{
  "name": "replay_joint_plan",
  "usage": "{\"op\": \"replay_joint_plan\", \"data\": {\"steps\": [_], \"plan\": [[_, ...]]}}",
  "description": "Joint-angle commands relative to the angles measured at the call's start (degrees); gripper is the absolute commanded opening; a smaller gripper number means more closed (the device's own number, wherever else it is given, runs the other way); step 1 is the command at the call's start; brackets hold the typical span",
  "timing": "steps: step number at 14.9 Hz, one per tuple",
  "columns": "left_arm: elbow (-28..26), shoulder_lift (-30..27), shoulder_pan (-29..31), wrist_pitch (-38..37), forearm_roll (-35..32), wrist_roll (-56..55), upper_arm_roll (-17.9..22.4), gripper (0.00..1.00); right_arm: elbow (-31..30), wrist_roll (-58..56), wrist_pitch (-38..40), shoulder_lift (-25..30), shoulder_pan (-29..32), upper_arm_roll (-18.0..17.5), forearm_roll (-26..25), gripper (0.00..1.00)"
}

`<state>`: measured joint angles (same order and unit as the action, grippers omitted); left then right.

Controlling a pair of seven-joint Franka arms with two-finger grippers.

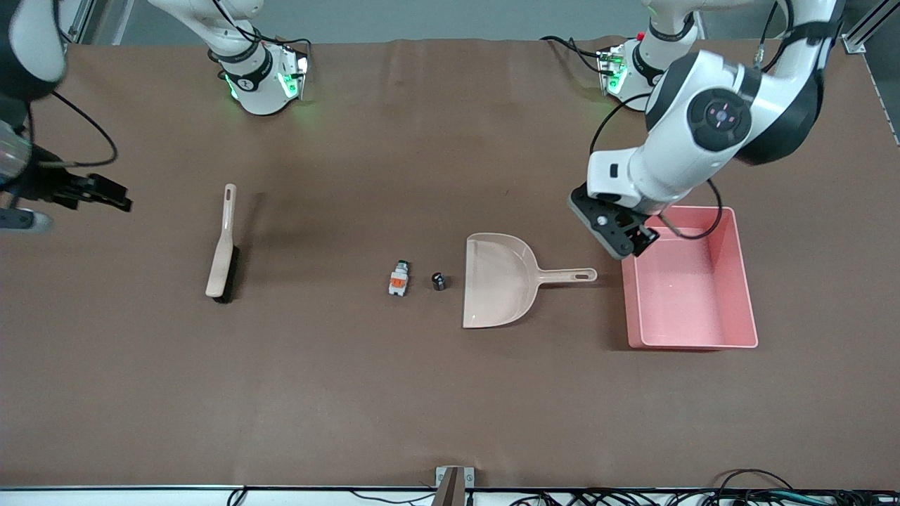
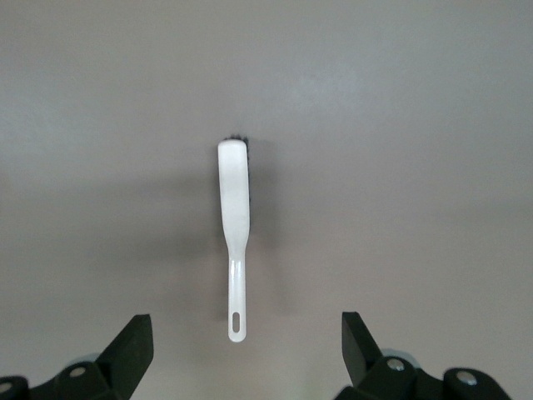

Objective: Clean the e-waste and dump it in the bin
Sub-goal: 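Reach the left gripper to the dustpan handle while the right gripper reaches the brush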

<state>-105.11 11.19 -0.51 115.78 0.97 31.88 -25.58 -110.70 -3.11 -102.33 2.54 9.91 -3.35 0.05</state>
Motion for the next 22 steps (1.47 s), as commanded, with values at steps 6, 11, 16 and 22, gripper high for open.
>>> {"op": "replay_joint_plan", "data": {"steps": [6, 11, 16, 22], "plan": [[-13.7, 8.1, -2.0, 29.0, -0.9, 12.4, -1.2, 0.85, -23.0, -0.8, -22.5, 0.9, -0.4, -0.6, 0.8, 1.00], [-12.9, 14.9, -1.8, 35.2, -7.5, 16.0, -1.2, 0.79, -36.4, -0.8, -38.3, 2.1, -2.3, -0.6, 0.8, 1.00], [-12.1, 17.2, -2.0, 37.2, -12.0, 16.0, -1.2, 0.76, -42.8, -0.8, -49.0, 2.4, -3.1, -0.5, 0.8, 1.00], [-10.0, 19.9, -2.1, 37.9, -17.0, 17.4, -1.3, 0.70, -45.1, -0.9, -53.9, 1.8, -3.8, -0.5, 0.8, 0.88]]}}
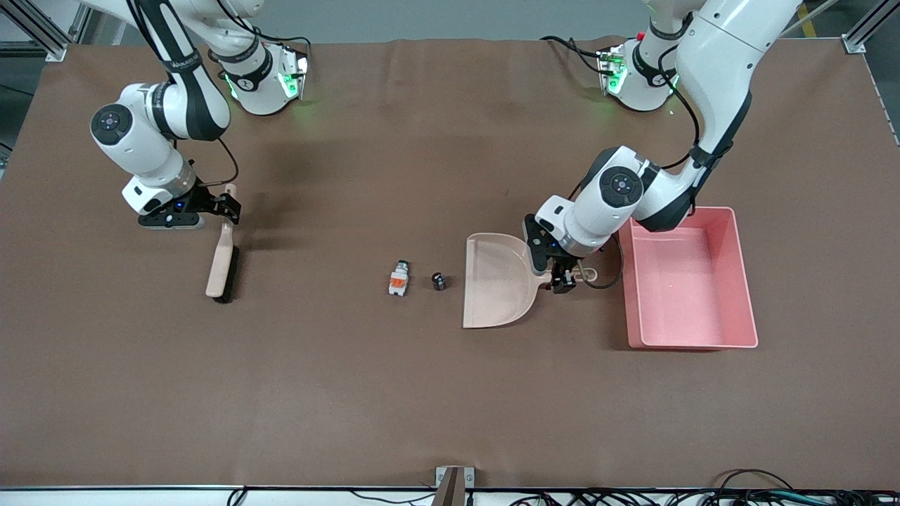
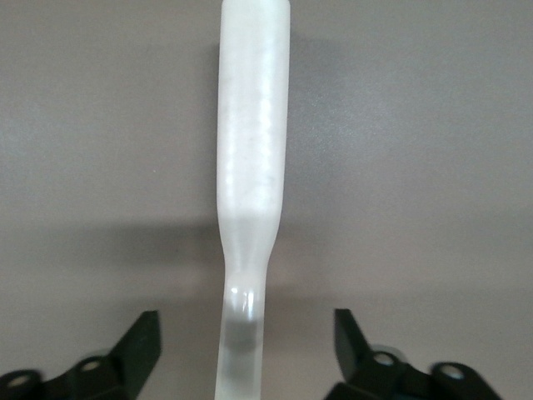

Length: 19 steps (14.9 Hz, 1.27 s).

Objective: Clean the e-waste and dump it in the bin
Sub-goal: 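Reach the left gripper to the dustpan handle while the right gripper reaches the brush, then grasp the dustpan handle with the left gripper while the right gripper grasps the brush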

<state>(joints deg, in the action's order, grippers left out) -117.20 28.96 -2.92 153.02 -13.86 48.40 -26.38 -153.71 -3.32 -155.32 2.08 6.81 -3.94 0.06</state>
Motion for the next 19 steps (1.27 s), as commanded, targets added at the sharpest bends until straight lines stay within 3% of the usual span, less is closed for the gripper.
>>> {"op": "replay_joint_plan", "data": {"steps": [1, 7, 10, 19], "plan": [[2.4, 2.5, 0.2, 0.7, -2.5, 0.9, -0.5, 0.70, -2.1, -0.6, -1.4, 2.1, -1.1, 0.1, 0.8, 0.87], [3.9, 4.2, 0.7, 0.7, -2.6, 4.5, -0.6, 0.63, -2.6, -0.6, -3.1, -0.4, -0.4, 0.1, 0.8, 0.83], [3.9, 4.5, 0.9, 0.7, -2.6, 5.7, -0.6, 0.59, -2.8, -0.6, -4.3, -0.9, -0.6, 0.1, 0.8, 0.75], [3.9, 4.3, 1.2, 0.5, -2.6, 7.9, -1.3, 0.31, -2.7, -0.5, -5.7, -3.4, -0.4, 0.1, 0.8, 0.62]]}}
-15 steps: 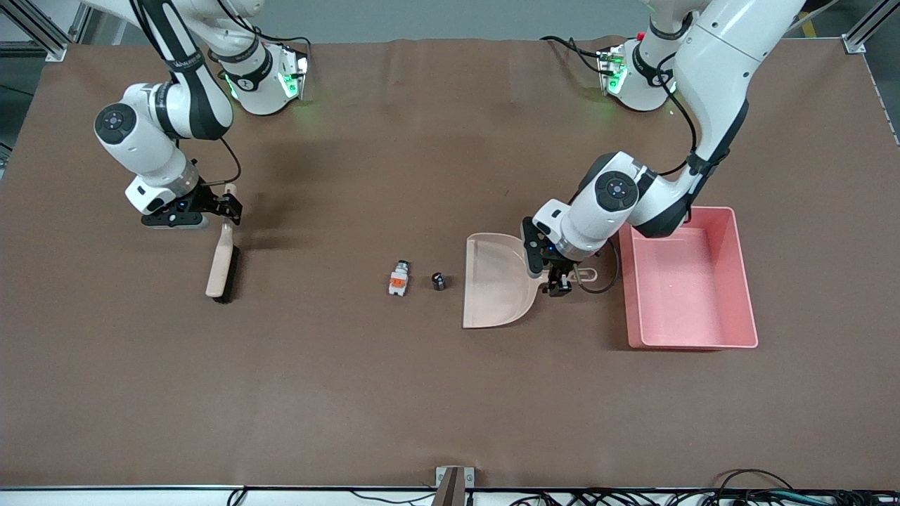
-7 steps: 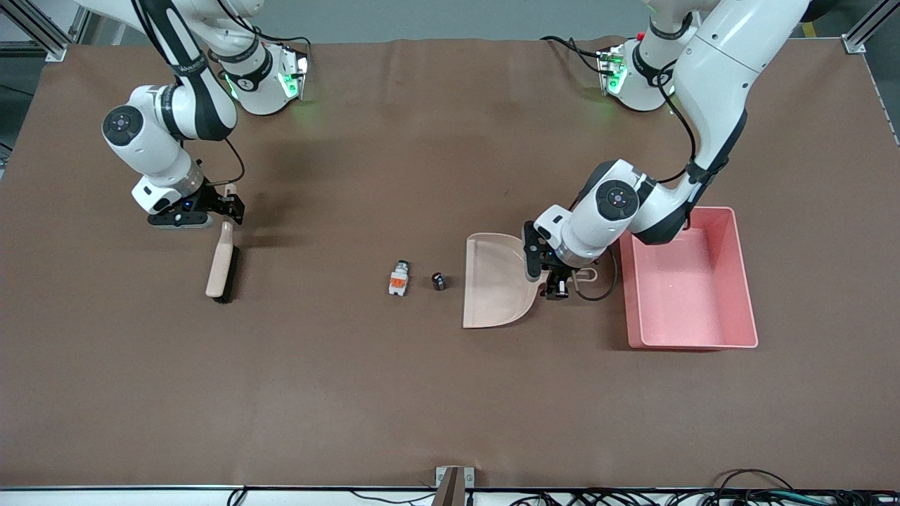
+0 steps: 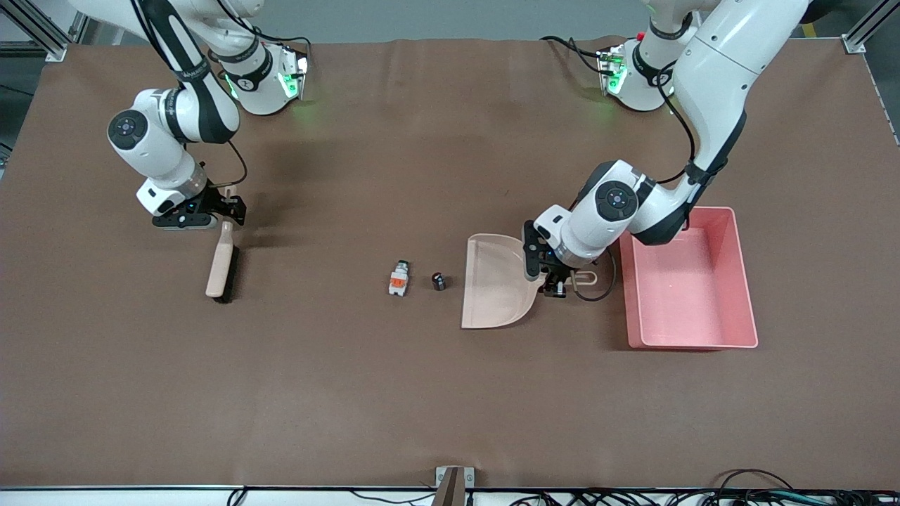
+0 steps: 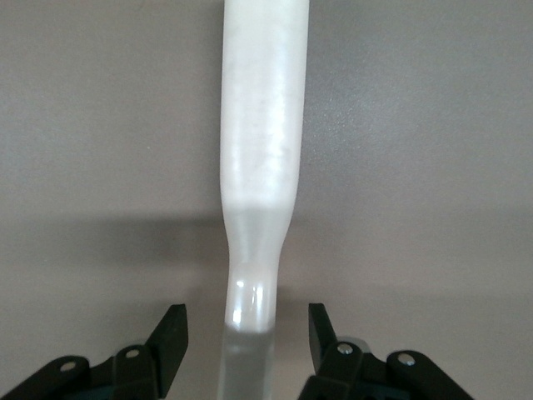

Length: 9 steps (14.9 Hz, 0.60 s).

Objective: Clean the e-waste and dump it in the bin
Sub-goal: 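Grasp the dustpan handle with the left gripper while the right gripper grasps the brush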

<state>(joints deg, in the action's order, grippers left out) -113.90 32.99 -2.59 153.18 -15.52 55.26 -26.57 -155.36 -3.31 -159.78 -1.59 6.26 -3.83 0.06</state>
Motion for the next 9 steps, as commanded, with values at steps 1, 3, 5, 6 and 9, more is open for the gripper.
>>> {"op": "replay_joint_plan", "data": {"steps": [1, 3, 5, 6, 9], "plan": [[0.6, 0.2, 0.9, 0.3, -0.9, 1.1, -1.2, 0.28, -1.1, -0.6, -1.2, 0.3, 0.2, 0.0, 0.8, 0.59], [0.6, 0.0, 0.9, -0.3, -0.9, 1.1, -1.6, 0.26, -1.1, -0.6, -1.2, 0.2, 0.2, 0.0, 0.8, 0.57], [0.9, -0.1, 0.9, -1.8, -0.9, 1.3, -1.6, 0.24, -1.1, -0.6, -1.2, 0.2, 0.2, 0.0, 0.8, 0.51], [1.5, -0.2, 0.7, -2.8, -0.9, 1.2, -1.6, 0.23, -1.1, -0.6, -1.2, 0.2, 0.2, 0.0, 0.8, 0.47], [3.0, -0.1, 0.0, -6.6, -0.9, 1.2, -1.6, 0.22, -1.1, -0.5, -1.2, 0.2, 0.2, 0.0, 0.8, 0.32]]}}
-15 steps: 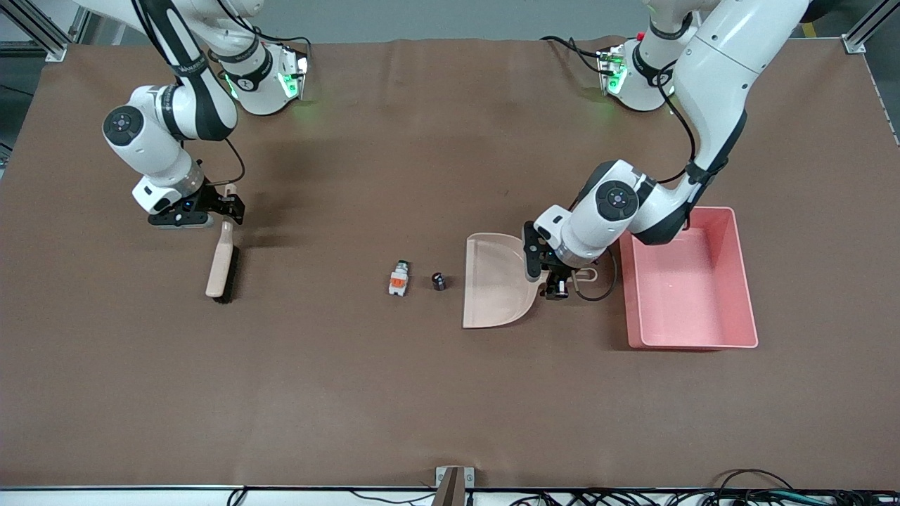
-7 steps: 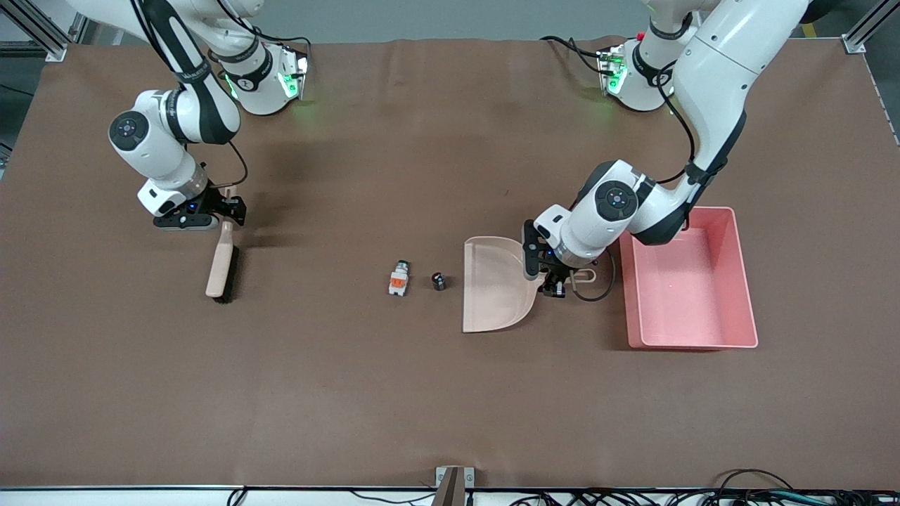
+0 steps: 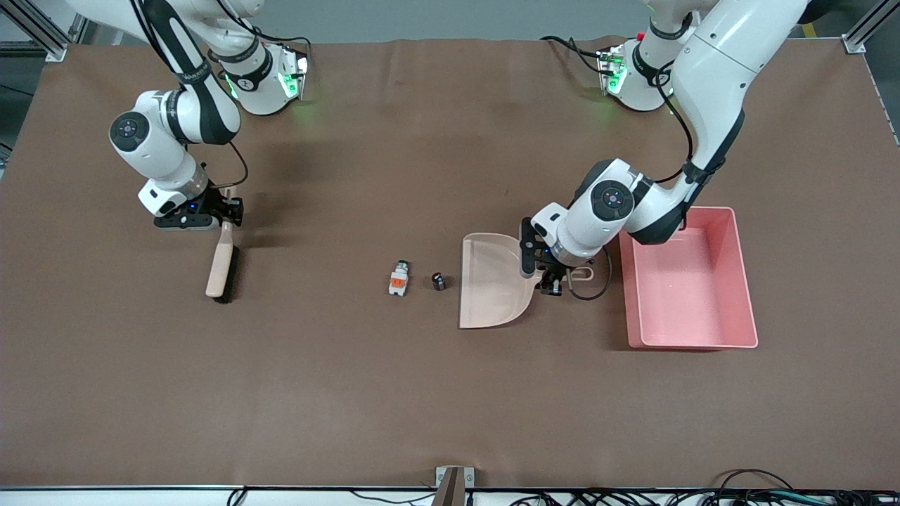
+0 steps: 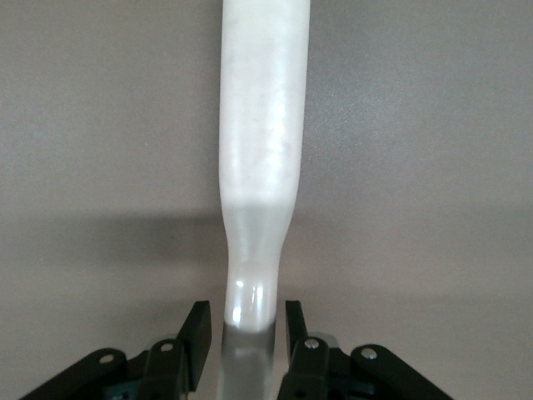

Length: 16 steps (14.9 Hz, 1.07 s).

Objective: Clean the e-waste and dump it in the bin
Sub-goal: 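Grasp the dustpan handle with the left gripper while the right gripper grasps the brush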

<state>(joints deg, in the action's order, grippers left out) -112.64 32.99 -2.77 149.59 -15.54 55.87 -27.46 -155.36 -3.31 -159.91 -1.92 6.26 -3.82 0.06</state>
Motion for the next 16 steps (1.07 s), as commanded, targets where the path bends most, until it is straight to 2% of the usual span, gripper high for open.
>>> {"op": "replay_joint_plan", "data": {"steps": [1, 4, 5, 9, 14, 16], "plan": [[2.6, 0.1, 0.0, -3.9, -1.0, 0.6, -0.7, 0.22, -1.1, -0.5, -1.1, 0.5, 0.2, 0.0, 0.8, 0.26], [3.5, 0.3, -0.7, -5.1, -1.5, 0.6, -0.7, 0.20, -1.1, -0.3, -1.1, 0.5, 0.2, 0.0, 0.8, 0.04], [3.7, 0.4, -0.9, -5.2, -1.7, 0.6, -0.7, 0.20, -1.1, -0.3, -1.1, 0.5, 0.2, 0.0, 0.8, 0.01], [3.8, 0.5, -1.8, -5.2, -1.7, 0.5, -0.7, 0.19, -0.3, 0.2, -0.5, 0.6, 0.2, 0.0, 0.8, 0.00], [4.8, 1.5, -2.2, -5.3, -1.7, 0.5, -0.7, 0.18, 4.5, 1.8, 3.5, 0.9, -0.7, -0.5, 1.9, 0.00], [4.9, 1.7, -2.2, -5.3, -1.7, 0.4, -0.6, 0.17, 6.7, 5.7, 4.7, 0.9, -6.1, -0.4, 5.7, 0.00]]}}
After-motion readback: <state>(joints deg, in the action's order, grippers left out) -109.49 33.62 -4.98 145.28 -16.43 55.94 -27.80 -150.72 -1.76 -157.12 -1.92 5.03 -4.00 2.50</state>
